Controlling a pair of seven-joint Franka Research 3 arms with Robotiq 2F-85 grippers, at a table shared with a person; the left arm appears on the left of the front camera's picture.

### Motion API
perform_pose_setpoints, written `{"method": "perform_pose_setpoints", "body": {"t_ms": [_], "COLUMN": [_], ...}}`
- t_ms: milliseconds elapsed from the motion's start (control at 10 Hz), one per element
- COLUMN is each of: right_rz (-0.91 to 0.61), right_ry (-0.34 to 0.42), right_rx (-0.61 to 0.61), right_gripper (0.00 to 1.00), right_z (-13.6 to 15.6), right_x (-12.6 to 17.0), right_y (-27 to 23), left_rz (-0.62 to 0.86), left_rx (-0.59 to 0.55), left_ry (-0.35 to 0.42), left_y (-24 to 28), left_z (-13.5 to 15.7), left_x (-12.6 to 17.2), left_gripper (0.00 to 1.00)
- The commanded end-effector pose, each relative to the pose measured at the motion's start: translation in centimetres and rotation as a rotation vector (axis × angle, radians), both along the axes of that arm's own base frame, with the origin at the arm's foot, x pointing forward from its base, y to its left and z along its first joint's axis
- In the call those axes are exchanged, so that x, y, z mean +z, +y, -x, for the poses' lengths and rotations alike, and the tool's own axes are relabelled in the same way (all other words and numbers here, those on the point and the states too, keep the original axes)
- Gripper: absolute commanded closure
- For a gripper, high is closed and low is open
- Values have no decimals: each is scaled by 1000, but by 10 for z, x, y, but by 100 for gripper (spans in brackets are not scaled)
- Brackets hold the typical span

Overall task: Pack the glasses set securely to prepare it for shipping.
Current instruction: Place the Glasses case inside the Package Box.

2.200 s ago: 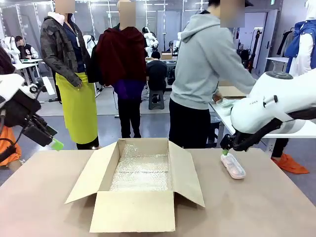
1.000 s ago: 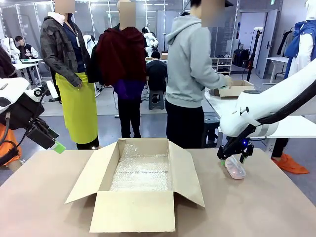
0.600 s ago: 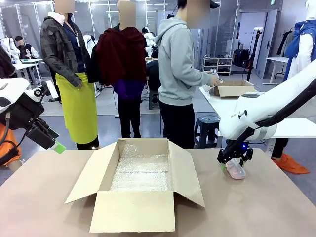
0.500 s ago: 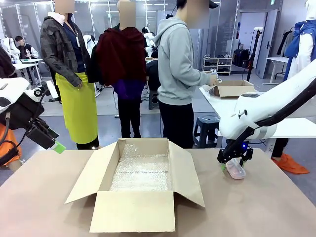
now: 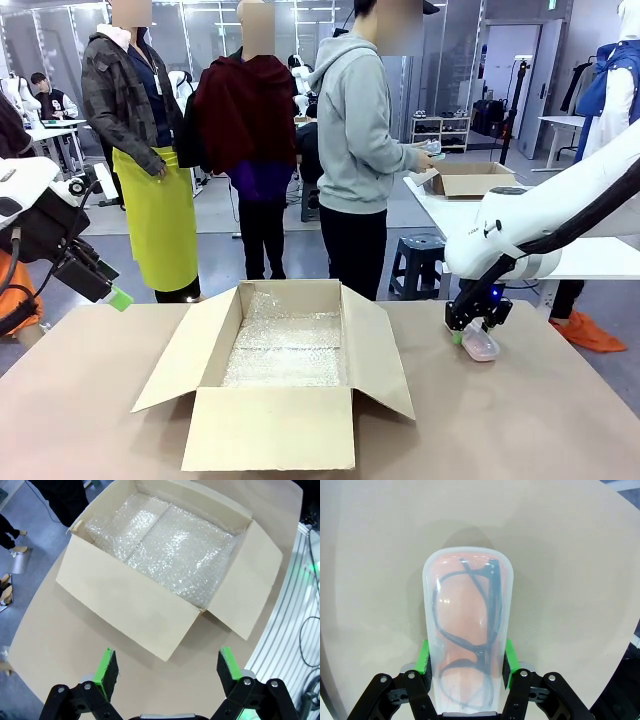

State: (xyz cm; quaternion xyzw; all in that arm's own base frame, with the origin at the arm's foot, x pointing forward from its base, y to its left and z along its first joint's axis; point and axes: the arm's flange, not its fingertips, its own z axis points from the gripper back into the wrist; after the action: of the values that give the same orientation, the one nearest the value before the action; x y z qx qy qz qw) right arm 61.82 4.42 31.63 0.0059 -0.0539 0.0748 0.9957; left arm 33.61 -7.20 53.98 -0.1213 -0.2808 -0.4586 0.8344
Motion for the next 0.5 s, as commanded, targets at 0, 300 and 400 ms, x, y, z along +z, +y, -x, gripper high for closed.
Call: {"method": "perform_pose_setpoints", "body": {"t_ms": [0, 300, 400], "right_rz": [13, 43, 40], "right_ry": [13, -113, -137], "right_rx": [-22, 128, 159], "right_gripper": [63, 63, 63], "right_z": [-1, 14, 20], "right_x": [6, 86, 112], "right_y": [1, 20, 28], "left_rz": [13, 13, 13], "left_rx": [1, 1, 1], "left_ry": [3, 3, 3], "left_y": [0, 0, 0], "left_z": [2, 2, 2], "left_x": [2, 2, 2], "left_gripper": [0, 0, 0]}}
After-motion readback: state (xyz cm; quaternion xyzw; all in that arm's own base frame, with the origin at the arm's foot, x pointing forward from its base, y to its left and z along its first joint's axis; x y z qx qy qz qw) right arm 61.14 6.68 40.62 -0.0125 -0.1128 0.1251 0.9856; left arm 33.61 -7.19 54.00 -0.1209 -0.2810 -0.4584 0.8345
